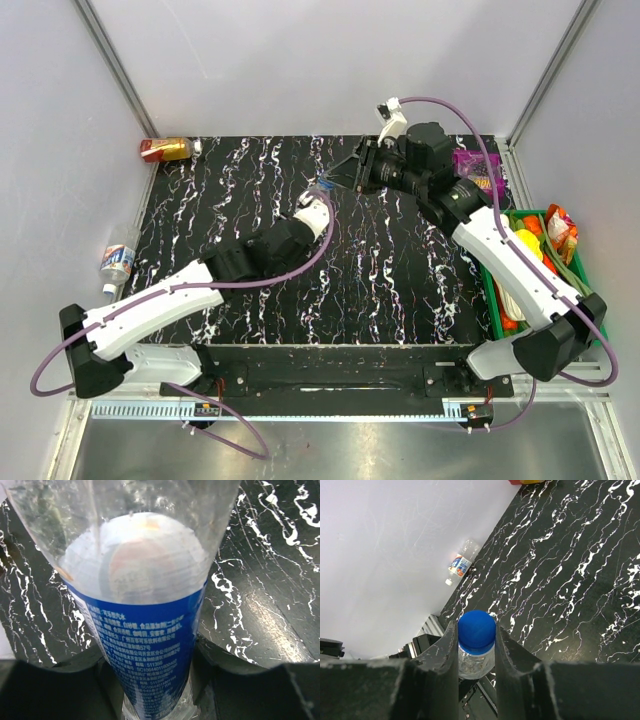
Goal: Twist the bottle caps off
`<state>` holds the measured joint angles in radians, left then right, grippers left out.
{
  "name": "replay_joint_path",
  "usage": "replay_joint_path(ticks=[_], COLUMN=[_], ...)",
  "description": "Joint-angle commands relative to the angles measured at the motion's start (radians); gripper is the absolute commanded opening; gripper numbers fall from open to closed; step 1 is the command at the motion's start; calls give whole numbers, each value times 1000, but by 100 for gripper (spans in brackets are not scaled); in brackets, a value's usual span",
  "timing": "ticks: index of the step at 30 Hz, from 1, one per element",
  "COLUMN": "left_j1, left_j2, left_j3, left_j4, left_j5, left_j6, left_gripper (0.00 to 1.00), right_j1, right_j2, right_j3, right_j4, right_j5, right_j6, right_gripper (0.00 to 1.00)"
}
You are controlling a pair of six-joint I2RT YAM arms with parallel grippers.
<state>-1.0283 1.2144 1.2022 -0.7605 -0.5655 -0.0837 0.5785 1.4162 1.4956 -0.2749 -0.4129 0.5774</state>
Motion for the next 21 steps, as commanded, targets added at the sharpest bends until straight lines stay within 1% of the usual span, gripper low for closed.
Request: replay_joint_path(ticks=[1, 4, 7, 13, 21], left_j1=[0, 19, 56, 163, 247], left_j2=[-70, -92, -116, -191, -279], left_j3=[-22, -30, -35, -82, -127], left_j4=[99, 112, 130, 202, 288], left_j5=[105, 186, 300, 606, 999], left_j6=[32, 32, 36, 50, 76], left_gripper=[0, 0, 0, 0, 0], right_j1=[9, 7, 9, 9, 9], right_j2=[-60, -79, -95, -112, -140], right_j3=[-14, -31, -38, -40, -51], right_j4=[86, 112, 126, 138, 169], right_j5=[-79, -102, -119, -162, -246], right_j6=[-28, -40, -62, -108, -169], right_gripper=[0, 0, 0, 0, 0])
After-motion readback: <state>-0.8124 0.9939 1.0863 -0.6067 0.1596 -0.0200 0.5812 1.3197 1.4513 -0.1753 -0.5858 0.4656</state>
